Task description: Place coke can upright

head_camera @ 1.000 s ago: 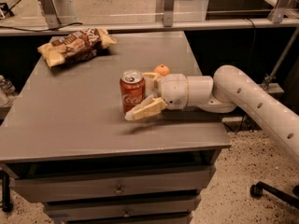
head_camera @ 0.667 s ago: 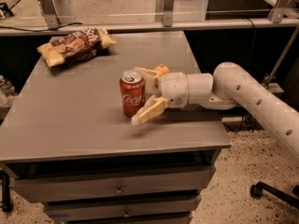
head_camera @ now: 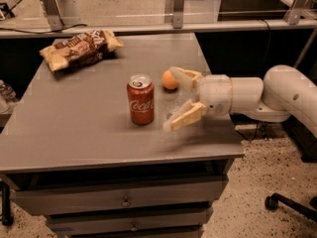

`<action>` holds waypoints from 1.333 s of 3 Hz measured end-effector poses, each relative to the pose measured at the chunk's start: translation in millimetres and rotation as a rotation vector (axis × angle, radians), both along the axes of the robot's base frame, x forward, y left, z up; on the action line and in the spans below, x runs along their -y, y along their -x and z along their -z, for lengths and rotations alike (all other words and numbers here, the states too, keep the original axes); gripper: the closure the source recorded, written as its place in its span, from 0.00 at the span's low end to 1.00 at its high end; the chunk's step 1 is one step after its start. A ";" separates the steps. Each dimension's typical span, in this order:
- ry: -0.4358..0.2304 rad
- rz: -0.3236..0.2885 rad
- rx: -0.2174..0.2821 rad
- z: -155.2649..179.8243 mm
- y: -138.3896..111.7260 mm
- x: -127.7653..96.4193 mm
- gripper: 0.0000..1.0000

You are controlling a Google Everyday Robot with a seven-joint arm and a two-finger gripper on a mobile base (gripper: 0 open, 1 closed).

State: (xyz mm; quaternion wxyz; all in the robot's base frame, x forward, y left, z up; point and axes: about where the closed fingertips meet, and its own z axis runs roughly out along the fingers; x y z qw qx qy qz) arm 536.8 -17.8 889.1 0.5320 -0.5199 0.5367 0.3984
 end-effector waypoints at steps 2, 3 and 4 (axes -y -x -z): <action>0.030 0.195 0.040 -28.0 24.0 89.4 0.00; 0.030 0.195 0.040 -28.0 24.0 89.3 0.00; 0.056 0.165 0.072 -33.0 14.3 84.4 0.00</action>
Offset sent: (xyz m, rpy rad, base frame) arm -0.0169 -0.0618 0.0231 -0.0234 -0.0337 -0.1383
